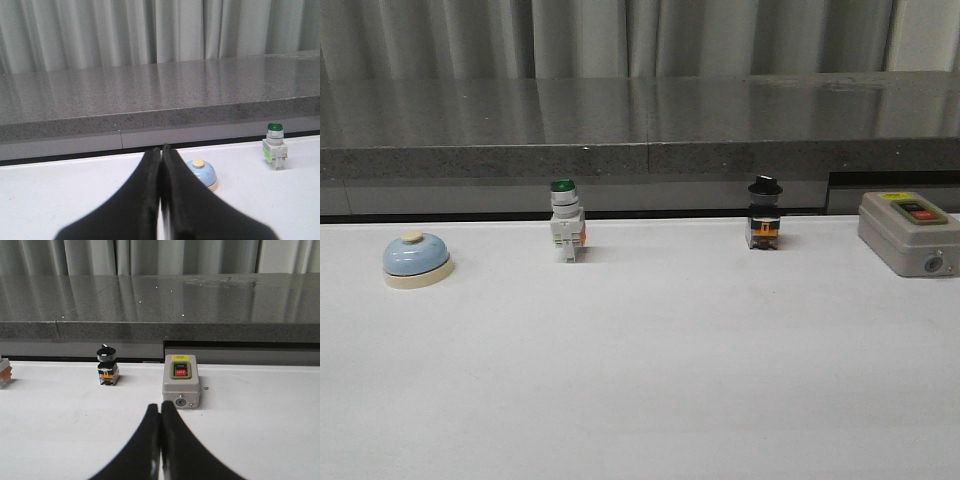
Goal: Place and press bell with both arms
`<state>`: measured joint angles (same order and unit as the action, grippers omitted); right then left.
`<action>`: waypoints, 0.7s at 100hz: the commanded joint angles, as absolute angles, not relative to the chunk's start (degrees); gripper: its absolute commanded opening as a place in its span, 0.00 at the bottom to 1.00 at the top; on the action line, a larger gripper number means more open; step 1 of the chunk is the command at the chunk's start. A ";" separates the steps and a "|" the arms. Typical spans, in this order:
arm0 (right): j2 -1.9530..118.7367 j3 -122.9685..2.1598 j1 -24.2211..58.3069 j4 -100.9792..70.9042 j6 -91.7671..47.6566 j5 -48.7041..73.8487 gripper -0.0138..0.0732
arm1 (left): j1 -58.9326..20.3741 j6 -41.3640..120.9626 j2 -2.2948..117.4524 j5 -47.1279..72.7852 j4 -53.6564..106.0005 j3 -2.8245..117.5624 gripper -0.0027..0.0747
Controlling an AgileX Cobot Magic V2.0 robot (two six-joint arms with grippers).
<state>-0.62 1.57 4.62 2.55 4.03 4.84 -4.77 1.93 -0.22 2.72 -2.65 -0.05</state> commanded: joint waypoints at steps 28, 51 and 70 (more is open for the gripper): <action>-1.65 0.72 4.31 3.14 3.84 -0.34 0.09 | -4.67 1.52 -1.89 -2.09 -2.68 -2.12 0.01; -1.65 0.72 4.31 3.14 3.84 -0.34 0.09 | -4.67 1.52 -1.33 -0.41 0.00 2.31 0.01; -1.65 0.72 4.31 3.14 3.84 -0.34 0.09 | -4.67 1.52 4.77 7.67 1.33 11.93 0.01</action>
